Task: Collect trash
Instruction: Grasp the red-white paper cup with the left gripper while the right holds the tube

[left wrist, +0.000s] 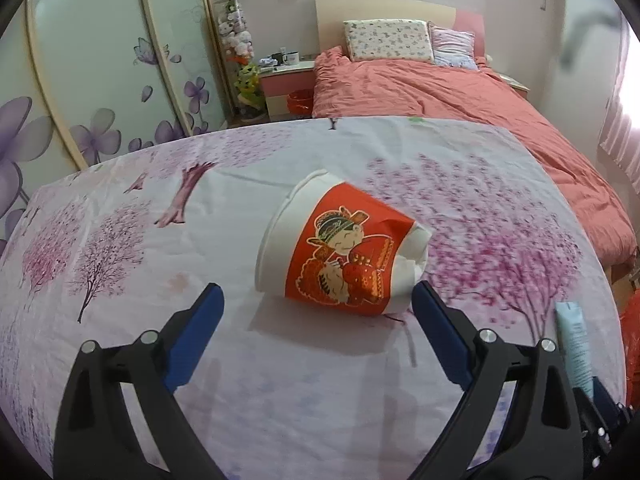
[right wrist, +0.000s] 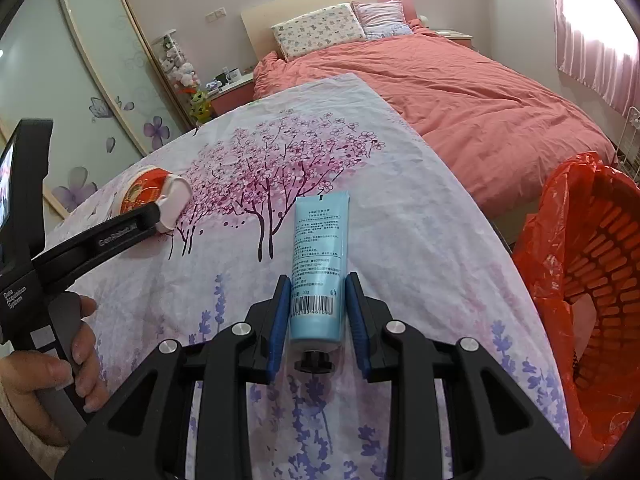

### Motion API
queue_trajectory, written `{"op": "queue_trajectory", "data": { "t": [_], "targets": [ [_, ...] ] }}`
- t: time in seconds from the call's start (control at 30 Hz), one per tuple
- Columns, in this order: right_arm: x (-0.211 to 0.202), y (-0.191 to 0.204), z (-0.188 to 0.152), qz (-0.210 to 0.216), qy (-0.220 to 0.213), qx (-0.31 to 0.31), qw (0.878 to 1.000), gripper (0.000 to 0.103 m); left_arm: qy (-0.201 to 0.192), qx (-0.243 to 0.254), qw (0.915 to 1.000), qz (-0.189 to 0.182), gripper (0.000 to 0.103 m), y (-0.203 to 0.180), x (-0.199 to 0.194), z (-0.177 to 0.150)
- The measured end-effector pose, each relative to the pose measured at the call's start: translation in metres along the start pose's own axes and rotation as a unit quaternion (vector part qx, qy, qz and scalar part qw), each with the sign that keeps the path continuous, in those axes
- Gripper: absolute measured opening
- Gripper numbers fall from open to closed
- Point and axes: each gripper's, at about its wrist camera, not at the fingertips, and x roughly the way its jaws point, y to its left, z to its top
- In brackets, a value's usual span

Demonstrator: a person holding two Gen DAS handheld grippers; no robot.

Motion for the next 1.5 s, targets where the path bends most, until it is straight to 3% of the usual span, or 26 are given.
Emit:
{"op": "queue_trajectory", "data": {
  "t": [0.43, 0.57, 0.7, 1.07, 1.23, 1.5],
  "targets": [
    [0.000, -0.001, -0.001, 0.004, 0.000, 0.001, 1.000, 0.029, -0.010, 0.003, 0.9993, 0.036, 0.093, 0.069, 0.004, -0.006],
    [0.000, -0.001, -0.001, 0.003, 0.000, 0.000, 1.000, 0.029, -0.023, -0.021, 0.9995, -0.006, 0.093, 0.083, -0.008, -0.009],
    [0.000, -0.002, -0.001, 0.005, 0.000, 0.001, 1.000, 0.029, -0.041, -0.034, 0.9977, -0.041, 0.098, 0.067, -0.019, 0.001],
    [0.001, -0.003, -0.002, 0.007, 0.001, 0.001, 1.000, 0.029, 0.009, -0.050, 0.9981, 0.034, 0.099, 0.017, 0.033, 0.034],
    [0.001, -0.003, -0.002, 0.010, 0.001, 0.003, 1.000, 0.029, 0.021, -0.050, 0.9973, 0.048, 0.099, 0.011, 0.047, 0.038],
    [0.002, -0.004, -0.003, 0.010, 0.001, 0.003, 1.000, 0.029, 0.044, -0.071, 0.9958, 0.039, 0.086, 0.026, 0.061, 0.037]
  ]
}}
